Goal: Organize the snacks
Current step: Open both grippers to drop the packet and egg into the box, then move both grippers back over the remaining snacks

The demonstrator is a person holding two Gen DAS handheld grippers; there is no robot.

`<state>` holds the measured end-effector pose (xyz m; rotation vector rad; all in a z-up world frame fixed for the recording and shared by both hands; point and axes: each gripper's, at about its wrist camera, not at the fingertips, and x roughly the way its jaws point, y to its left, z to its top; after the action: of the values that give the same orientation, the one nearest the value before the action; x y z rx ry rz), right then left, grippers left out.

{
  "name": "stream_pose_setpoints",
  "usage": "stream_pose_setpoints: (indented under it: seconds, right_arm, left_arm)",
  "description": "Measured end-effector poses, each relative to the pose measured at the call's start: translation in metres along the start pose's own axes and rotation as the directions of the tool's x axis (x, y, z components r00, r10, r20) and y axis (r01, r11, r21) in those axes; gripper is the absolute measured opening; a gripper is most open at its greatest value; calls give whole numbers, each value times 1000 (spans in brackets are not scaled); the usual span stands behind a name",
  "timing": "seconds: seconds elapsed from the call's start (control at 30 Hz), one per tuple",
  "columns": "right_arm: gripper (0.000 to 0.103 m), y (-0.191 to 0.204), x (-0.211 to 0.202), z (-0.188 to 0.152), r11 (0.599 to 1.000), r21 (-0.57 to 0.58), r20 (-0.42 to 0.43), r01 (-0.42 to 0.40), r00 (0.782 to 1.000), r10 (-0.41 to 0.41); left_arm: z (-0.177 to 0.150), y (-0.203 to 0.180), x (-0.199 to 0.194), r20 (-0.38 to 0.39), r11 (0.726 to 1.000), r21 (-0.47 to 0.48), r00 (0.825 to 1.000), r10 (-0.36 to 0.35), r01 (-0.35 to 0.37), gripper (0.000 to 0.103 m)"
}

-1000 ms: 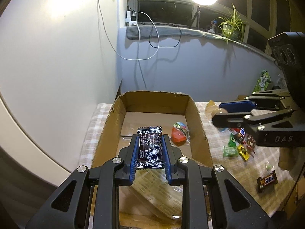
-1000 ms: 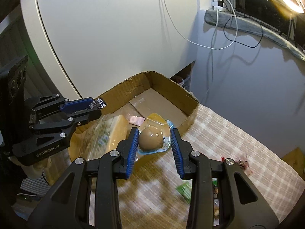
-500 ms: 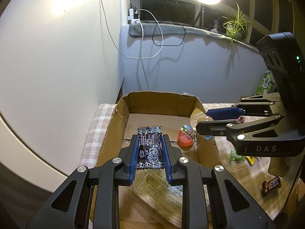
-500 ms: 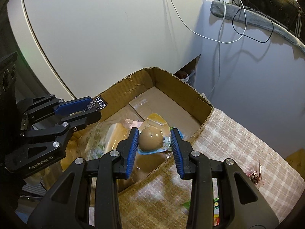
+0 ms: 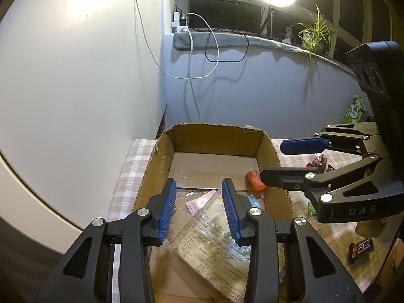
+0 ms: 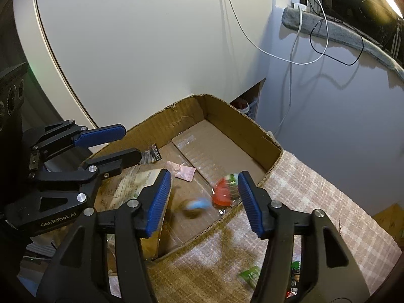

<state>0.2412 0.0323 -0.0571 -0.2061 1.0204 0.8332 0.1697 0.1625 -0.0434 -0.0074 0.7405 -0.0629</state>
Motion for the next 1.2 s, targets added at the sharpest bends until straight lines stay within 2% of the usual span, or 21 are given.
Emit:
stream_pose_setpoints:
  seconds: [0.1, 0.2, 0.73, 0.93, 1.2]
  right_arm:
    - [60, 0, -4, 0, 1000, 0, 4, 5, 1000, -5]
    - [66, 0, -9, 0, 1000, -2, 12, 11, 1000, -11]
    - [67, 0, -49, -14, 1000, -5, 51, 25, 998, -25]
    - [67, -10, -79, -32, 999, -1, 68, 41, 997, -41]
    - [67, -33, -115, -71, 997, 10, 58, 76, 995, -76]
  left_arm:
    - [1, -1, -2, 3, 1000, 0, 1000, 1, -1, 36]
    - [1, -2, -5, 7, 1000, 3, 1000, 2, -2, 36]
    - [1, -24, -32, 47, 999, 31, 999, -14, 12, 36]
    - [-2, -38, -45, 61, 999, 38, 997, -37, 35, 36]
    - [-7, -76, -46, 47, 993, 77, 994, -97, 94, 36]
